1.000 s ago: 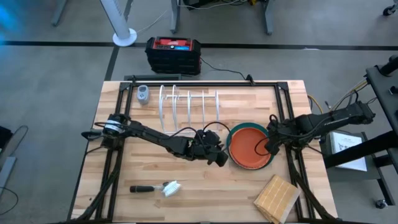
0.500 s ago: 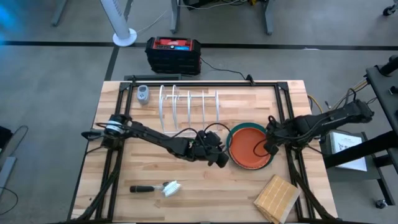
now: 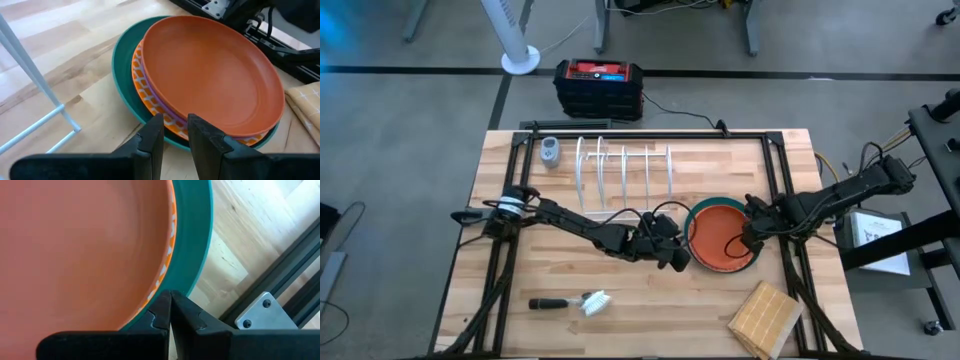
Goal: Sort dishes
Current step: Put the orange plate into the dish rack
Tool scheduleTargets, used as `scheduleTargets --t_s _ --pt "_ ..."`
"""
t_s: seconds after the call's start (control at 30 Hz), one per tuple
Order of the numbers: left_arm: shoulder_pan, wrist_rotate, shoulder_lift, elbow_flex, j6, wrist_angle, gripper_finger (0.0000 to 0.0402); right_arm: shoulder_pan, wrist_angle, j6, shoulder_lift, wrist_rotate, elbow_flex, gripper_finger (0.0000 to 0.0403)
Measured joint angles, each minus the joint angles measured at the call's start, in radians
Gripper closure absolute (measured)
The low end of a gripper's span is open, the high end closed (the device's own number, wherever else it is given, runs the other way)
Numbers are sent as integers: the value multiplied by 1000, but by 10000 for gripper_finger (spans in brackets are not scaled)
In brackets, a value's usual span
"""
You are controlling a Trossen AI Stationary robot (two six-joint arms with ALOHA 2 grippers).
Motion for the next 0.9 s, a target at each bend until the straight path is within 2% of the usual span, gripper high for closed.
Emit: scheduleTargets --t_s 0.43,0.53,0.67,0.8,0.9 --pt "10 -9 0 0 17 11 326 21 56 2 27 28 -2 403" --pt "14 25 0 0 11 10 326 21 60 1 28 27 -2 403" --pt "21 90 0 0 -31 10 326 21 78 -6 28 27 -2 403" --pt "26 96 0 2 -82 14 326 21 83 -10 28 27 -2 403" --pt "30 96 0 2 -176 14 326 21 85 -14 28 27 -2 403"
